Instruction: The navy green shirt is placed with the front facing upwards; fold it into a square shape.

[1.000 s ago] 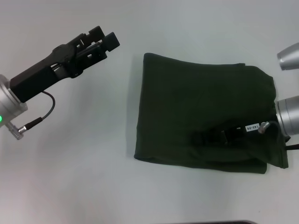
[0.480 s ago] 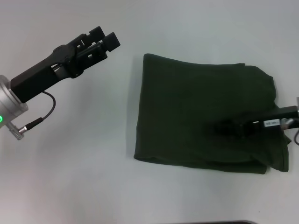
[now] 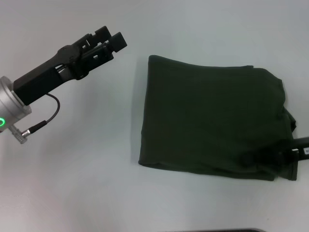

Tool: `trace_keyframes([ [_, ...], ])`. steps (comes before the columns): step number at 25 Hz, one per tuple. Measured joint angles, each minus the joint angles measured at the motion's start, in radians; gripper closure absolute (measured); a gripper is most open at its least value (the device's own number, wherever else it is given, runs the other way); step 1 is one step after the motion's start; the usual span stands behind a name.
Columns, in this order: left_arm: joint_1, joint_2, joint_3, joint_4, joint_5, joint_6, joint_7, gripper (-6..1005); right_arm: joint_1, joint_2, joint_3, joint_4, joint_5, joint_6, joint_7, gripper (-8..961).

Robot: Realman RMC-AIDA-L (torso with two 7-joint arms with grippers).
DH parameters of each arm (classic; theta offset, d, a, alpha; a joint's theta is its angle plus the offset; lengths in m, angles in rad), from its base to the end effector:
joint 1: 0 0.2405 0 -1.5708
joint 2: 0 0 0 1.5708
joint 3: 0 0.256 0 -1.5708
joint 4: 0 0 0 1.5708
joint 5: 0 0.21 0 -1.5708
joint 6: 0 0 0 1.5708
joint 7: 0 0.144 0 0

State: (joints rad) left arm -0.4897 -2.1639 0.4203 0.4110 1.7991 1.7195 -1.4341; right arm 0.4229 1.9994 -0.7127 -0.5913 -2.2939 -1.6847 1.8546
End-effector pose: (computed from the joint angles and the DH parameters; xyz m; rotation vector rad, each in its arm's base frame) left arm -0.2477 0.2967 -0.0187 -2.3505 -1.0095 -1.4459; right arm 0.3301 0.2586 0.0018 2.6891 -1.5437 -0.3450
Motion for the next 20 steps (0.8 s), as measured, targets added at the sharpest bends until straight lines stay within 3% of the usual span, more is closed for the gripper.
trace_keyframes([
  [7,-0.006,-0.002,0.0,-0.002,-0.011,-0.007,0.0,79,-0.045,-0.022,0.044,-0.004,-0.004,0.004,-0.007,884],
  [15,-0.017,-0.002,0.0,-0.002,-0.013,-0.008,0.0,80,-0.065,-0.045,0.293,-0.006,0.009,-0.117,-0.109,885],
  [20,-0.021,-0.002,0.002,-0.001,-0.018,-0.008,0.0,79,-0.075,-0.054,0.354,-0.006,0.003,-0.077,-0.078,884],
])
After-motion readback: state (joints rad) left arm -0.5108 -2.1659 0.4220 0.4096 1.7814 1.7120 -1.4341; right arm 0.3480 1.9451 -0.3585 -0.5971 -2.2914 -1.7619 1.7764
